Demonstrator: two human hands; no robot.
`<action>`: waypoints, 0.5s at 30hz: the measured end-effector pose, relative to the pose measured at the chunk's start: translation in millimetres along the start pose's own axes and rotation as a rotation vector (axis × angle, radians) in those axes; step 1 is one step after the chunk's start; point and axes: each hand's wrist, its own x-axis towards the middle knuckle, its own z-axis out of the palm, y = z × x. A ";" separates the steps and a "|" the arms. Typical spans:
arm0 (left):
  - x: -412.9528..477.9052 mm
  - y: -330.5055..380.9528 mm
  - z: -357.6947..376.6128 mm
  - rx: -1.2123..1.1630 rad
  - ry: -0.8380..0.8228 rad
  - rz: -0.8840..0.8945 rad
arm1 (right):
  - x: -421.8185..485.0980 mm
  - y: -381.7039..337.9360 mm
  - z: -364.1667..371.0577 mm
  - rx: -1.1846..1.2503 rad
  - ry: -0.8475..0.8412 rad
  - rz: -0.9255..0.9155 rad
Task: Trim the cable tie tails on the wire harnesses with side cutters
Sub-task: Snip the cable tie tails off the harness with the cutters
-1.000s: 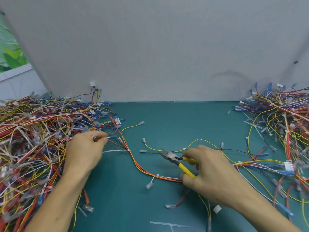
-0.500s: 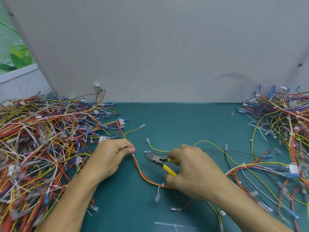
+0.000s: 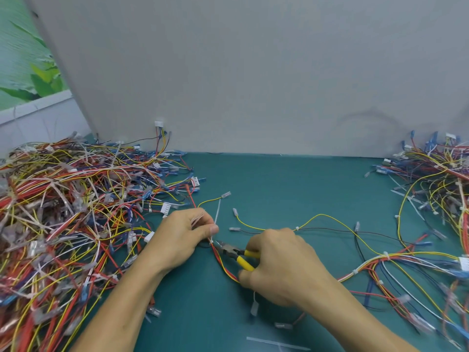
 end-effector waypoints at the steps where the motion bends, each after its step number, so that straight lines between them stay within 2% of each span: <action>1: 0.2 -0.3 0.0 0.007 0.002 0.004 | 0.7 -0.9 0.5 0.003 -0.002 0.002; 15: 2.2 -2.7 -0.6 0.025 0.002 0.002 | 8.9 -8.9 6.0 -0.002 0.011 0.007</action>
